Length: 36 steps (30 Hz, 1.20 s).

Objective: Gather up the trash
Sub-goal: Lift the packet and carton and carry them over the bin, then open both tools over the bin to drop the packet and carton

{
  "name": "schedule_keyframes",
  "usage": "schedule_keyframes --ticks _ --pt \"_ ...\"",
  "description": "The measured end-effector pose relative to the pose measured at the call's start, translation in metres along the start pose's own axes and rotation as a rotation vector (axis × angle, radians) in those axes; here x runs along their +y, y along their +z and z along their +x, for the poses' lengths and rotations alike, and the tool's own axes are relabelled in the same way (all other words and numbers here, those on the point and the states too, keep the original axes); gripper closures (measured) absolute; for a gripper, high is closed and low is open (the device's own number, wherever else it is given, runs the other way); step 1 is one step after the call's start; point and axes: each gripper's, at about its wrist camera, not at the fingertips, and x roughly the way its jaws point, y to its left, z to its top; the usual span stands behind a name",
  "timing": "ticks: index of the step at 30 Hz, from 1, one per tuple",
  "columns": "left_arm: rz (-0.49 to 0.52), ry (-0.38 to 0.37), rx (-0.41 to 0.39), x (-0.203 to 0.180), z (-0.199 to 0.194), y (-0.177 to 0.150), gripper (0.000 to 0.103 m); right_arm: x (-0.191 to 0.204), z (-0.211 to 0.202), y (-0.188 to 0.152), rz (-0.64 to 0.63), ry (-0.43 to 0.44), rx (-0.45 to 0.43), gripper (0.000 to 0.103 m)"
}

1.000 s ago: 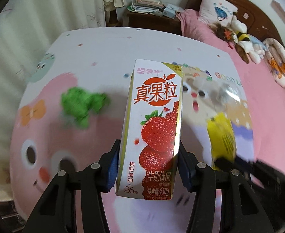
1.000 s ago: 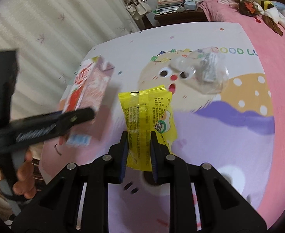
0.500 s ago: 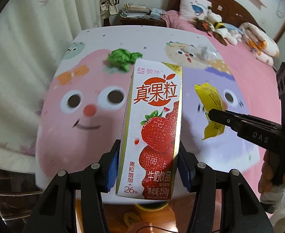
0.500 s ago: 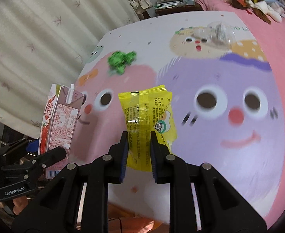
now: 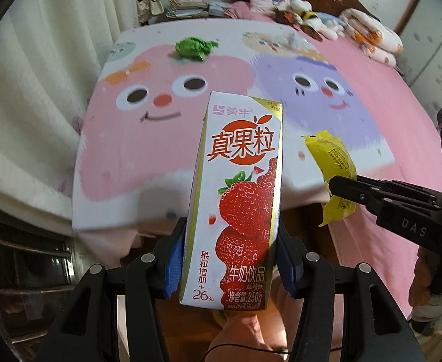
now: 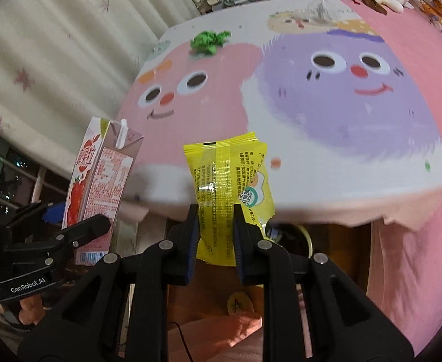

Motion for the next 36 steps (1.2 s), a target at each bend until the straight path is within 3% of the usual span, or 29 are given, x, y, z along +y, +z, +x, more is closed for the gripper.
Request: schedule_keyframes --ticks 5,11,19,28,36 --pt "0.002 -0.029 0.055 -0.006 0.013 -0.039 0.051 -0.002 0.008 -0.034 -0.006 -0.03 0.055 0.086" --pt "-0.044 -0.055 0.146 -0.017 0.058 -0.079 0.051 -0.025 0.044 -0.073 0.0 -0.046 0.136 0.086" --pt "-0.072 -0.067 0.297 -0.033 0.172 -0.127 0.051 -0.076 0.137 -0.132 0.019 -0.071 0.245 0.085" --pt "-0.085 -0.043 0.341 -0.03 0.31 -0.143 0.05 -0.15 0.251 -0.176 0.117 -0.111 0.3 0.085" --pt "-0.035 -0.029 0.345 -0.037 0.394 -0.138 0.05 -0.208 0.318 -0.188 0.226 -0.094 0.312 0.085"
